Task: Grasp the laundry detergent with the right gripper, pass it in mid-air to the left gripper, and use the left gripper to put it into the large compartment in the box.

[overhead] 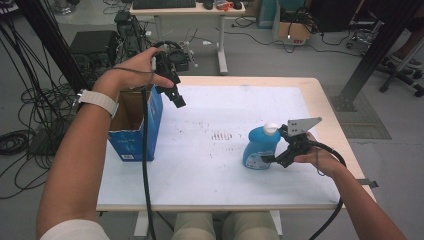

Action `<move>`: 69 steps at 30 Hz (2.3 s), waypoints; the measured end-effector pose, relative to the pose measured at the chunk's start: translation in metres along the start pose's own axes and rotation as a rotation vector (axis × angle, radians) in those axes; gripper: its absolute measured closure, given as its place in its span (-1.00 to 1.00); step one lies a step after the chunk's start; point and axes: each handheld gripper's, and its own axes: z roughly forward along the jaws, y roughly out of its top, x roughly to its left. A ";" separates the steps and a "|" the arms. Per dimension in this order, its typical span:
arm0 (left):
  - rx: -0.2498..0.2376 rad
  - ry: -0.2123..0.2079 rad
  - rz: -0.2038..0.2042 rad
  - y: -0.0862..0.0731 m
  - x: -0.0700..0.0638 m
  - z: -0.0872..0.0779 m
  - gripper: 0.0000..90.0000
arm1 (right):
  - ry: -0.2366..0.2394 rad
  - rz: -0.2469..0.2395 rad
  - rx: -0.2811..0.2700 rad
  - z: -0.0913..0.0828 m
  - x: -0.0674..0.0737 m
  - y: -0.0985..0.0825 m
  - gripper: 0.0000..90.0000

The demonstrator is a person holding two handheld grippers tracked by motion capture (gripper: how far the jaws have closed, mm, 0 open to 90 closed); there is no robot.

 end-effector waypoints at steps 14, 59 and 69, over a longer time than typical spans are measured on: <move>0.002 -0.002 0.000 -0.001 0.001 0.001 -0.77 | 0.003 -0.002 -0.009 0.005 -0.001 -0.004 -0.63; 0.001 -0.003 -0.005 0.000 0.000 0.001 -0.77 | 0.038 -0.054 -0.035 0.010 0.001 -0.007 -0.04; 0.000 -0.005 -0.007 0.000 -0.001 0.000 -0.77 | 0.042 -0.054 -0.046 0.011 0.000 -0.008 -0.05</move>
